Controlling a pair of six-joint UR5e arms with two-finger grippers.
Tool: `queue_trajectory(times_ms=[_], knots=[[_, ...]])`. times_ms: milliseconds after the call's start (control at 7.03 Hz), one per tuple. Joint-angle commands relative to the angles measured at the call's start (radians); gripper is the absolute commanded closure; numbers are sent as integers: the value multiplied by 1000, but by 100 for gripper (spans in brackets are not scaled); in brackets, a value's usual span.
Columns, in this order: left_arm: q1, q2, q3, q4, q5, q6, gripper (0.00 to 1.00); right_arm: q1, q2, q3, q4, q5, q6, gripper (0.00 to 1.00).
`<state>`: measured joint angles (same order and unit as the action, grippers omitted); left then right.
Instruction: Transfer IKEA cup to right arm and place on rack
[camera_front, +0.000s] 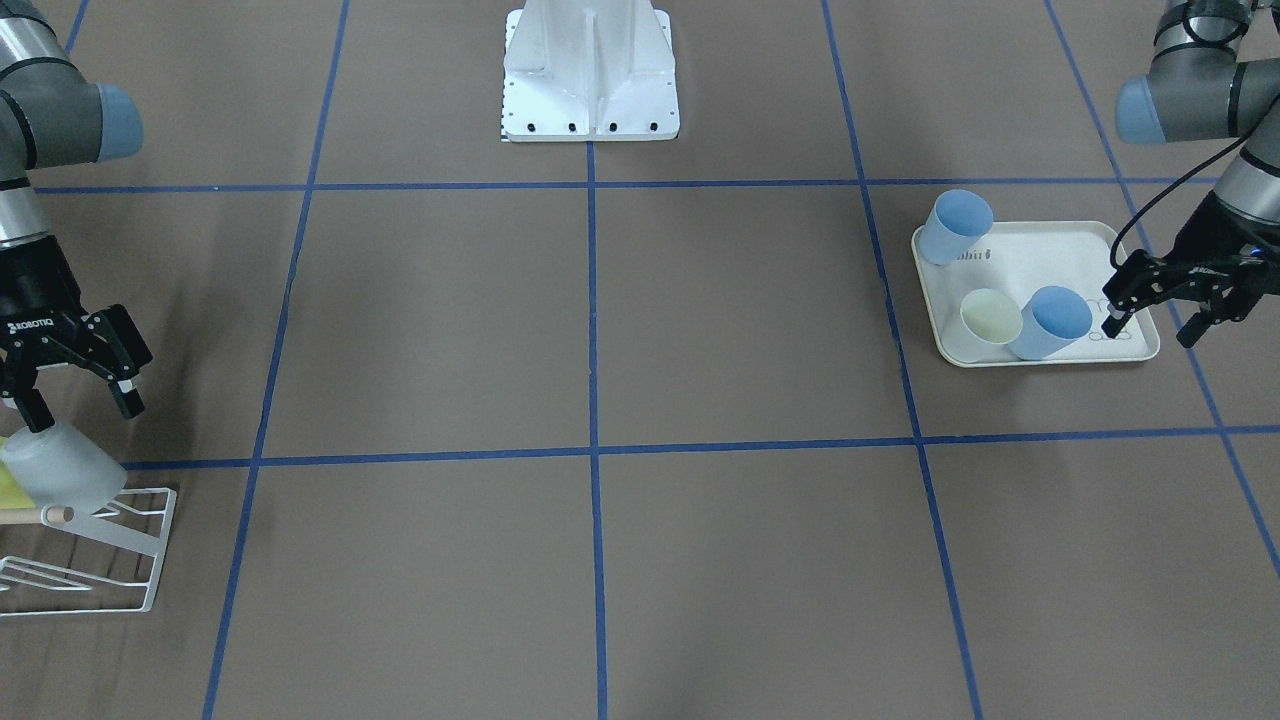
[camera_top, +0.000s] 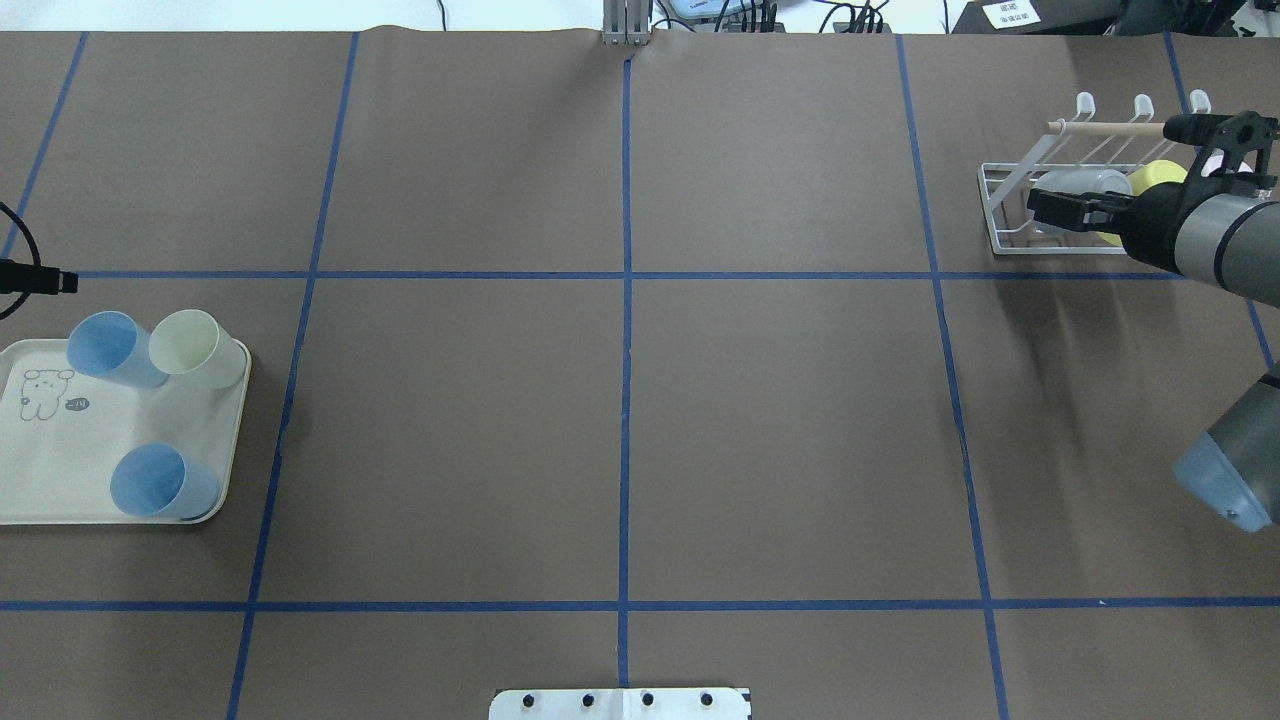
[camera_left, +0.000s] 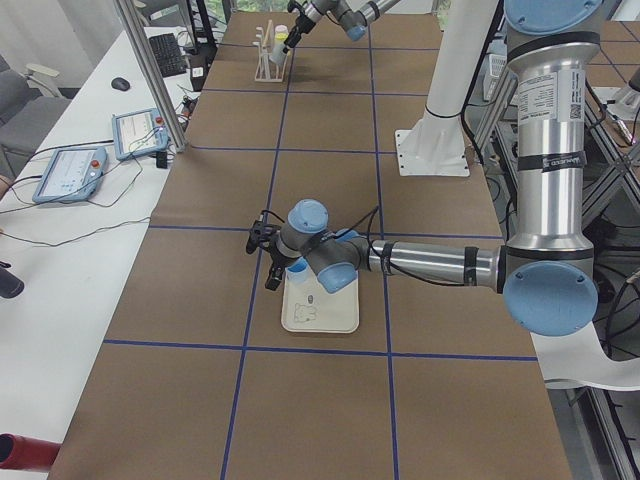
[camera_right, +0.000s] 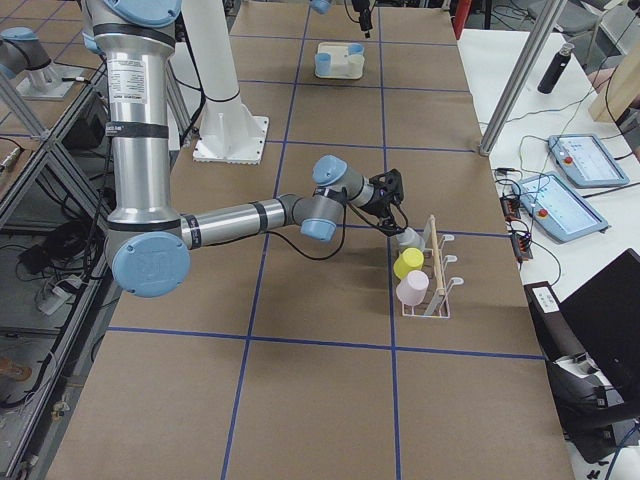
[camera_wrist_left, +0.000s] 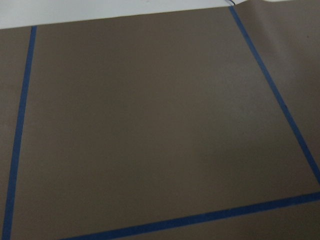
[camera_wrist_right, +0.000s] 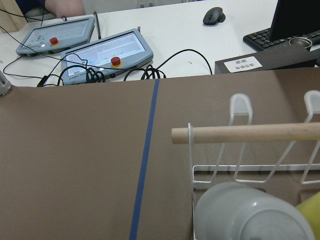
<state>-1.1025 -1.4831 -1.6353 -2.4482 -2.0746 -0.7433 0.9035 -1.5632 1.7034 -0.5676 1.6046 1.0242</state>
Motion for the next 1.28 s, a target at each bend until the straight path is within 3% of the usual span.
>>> queue_trajectory(times_ms=[0,284,426,569,853,1137], knots=[[42,9,11,11,-16,-10,2,-5,-1,-1,0,0,2,0],[93,7,38,11,-16,-13,14,-8,-3,-1,0,-2,4,0],[99,9,55,9,-18,-13,43,-9,-3,-1,0,-3,4,0],[99,12,54,5,-51,-11,99,-15,-3,-1,0,-8,13,0],[89,15,25,8,-189,-14,100,-50,-1,1,0,-57,54,0],[-70,32,0,9,-309,-14,100,-57,-1,1,0,-68,54,0]])
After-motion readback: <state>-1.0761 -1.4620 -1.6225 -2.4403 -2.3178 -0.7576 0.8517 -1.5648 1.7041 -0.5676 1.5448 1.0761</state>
